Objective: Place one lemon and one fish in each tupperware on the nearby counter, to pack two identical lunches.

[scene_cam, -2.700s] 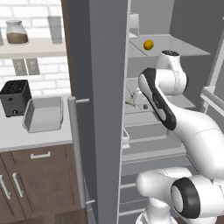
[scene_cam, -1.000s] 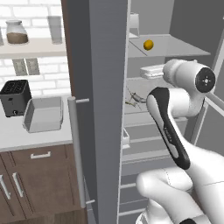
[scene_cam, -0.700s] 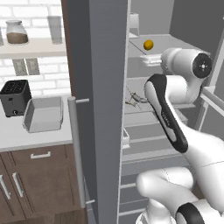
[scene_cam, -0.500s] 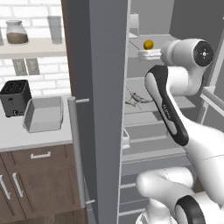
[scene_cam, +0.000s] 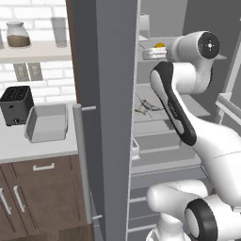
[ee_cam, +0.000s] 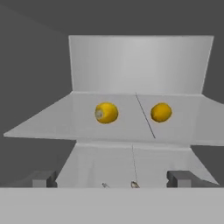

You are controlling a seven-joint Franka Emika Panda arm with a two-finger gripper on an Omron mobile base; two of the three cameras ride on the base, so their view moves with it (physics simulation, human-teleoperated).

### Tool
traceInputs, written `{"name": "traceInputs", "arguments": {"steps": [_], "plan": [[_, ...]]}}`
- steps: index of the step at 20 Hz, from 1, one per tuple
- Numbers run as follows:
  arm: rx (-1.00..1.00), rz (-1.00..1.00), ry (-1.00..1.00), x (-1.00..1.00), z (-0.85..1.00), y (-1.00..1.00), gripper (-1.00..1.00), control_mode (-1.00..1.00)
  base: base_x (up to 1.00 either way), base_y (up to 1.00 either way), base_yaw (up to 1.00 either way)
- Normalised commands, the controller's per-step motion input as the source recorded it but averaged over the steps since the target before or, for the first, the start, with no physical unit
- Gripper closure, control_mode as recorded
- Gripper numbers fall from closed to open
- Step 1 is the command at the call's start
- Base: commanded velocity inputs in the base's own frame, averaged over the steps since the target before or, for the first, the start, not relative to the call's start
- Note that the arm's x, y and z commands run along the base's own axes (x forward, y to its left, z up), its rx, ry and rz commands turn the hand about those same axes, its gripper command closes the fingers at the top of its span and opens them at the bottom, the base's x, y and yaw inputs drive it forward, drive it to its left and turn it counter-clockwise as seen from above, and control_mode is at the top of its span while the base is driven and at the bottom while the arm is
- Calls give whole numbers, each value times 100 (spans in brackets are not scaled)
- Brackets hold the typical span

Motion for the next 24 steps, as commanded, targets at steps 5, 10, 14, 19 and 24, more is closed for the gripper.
{"name": "traceInputs", "arguments": {"steps": [5, 10, 14, 19, 24], "plan": [[0, -1, 12, 46, -11, 0, -100, -100, 0, 0, 0], [3, 0, 18, 75, -20, 1, -100, -100, 0, 0, 0], [0, 0, 13, 71, -5, 6, -100, -100, 0, 0, 0], [0, 0, 8, 71, -6, 17, -100, -100, 0, 0, 0], [0, 0, 3, 57, -14, 2, -100, -100, 0, 0, 0]]}}
